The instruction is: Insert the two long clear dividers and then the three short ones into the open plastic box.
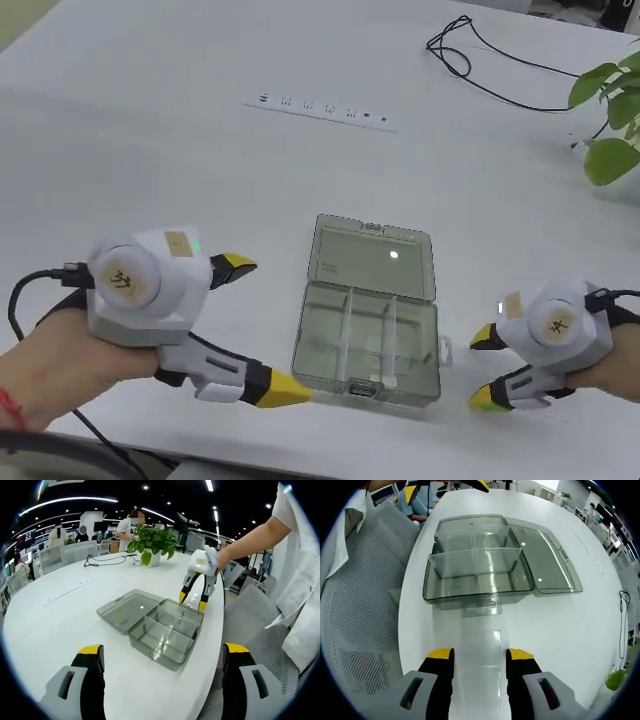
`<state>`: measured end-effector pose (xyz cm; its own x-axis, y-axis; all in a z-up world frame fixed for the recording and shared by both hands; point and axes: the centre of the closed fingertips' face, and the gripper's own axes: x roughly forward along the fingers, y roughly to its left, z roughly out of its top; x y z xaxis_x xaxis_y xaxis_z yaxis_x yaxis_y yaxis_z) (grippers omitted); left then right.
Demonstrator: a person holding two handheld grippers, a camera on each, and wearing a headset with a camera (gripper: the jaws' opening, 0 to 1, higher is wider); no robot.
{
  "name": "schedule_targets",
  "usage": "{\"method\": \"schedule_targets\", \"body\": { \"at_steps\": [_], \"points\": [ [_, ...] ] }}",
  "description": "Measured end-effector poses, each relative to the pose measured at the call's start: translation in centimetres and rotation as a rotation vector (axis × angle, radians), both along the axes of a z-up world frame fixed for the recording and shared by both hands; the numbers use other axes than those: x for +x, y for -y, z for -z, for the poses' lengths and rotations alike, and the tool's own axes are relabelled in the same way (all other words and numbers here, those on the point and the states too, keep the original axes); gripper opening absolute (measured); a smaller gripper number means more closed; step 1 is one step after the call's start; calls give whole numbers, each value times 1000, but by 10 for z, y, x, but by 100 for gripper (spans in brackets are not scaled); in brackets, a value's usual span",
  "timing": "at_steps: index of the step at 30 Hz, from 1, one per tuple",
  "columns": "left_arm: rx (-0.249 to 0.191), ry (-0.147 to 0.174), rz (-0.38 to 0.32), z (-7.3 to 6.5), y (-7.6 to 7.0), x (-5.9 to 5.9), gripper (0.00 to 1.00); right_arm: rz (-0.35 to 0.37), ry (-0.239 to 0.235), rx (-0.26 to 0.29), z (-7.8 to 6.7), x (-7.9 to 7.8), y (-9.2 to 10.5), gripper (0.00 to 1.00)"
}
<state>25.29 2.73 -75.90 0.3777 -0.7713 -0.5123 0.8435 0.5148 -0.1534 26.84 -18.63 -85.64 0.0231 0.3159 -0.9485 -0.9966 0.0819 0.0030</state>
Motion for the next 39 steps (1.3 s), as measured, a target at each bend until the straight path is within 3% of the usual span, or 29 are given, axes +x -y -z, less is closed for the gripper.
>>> {"method": "schedule_targets", "body": {
  "at_steps": [10, 24, 32, 37, 39],
  "points": [
    [1, 0, 2, -1, 0, -1, 100, -17, 20, -12, 0, 0, -1, 33],
    [1, 3, 7, -3, 1, -2, 100, 14, 38, 0, -7, 2, -1, 33],
    [-23, 2, 2, -13, 6, 1, 100, 53, 94, 44, -36, 5, 0, 33],
    [-70, -27, -9, -23, 16, 2, 100, 62, 139, 72, -62, 5, -3, 33],
    [-95, -58, -25, -28, 22, 4, 100, 64, 157, 87, -73, 5, -6, 33]
  ]
}}
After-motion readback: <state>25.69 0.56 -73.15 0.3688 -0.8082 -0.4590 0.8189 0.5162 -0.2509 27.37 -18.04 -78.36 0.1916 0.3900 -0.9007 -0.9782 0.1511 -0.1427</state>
